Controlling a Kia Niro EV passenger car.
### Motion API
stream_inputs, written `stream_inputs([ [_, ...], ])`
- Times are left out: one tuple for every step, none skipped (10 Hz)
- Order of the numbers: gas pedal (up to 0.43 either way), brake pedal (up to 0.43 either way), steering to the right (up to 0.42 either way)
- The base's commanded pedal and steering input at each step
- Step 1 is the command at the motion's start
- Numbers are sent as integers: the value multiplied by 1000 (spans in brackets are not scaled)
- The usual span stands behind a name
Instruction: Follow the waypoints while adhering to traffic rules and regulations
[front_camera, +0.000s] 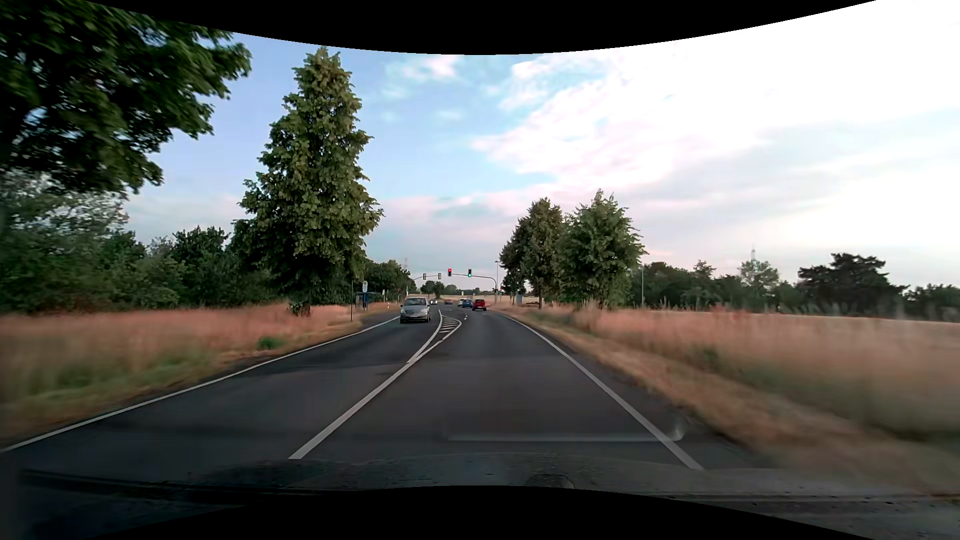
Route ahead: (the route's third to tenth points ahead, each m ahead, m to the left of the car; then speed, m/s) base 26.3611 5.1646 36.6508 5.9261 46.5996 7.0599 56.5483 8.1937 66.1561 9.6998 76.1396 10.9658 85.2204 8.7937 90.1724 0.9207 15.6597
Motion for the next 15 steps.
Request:
stream_inputs([
  [0,134,-13],
  [0,134,-13],
  [0,140,-13],
  [0,140,-13],
  [0,146,-13],
  [0,146,-13],
  [0,159,-13],
  [0,159,-13],
  [0,165,-13],
  [0,171,-13],
  [0,183,-13],
  [0,189,-13],
  [0,195,-14],
  [0,201,-14],
  [0,201,-14],
])
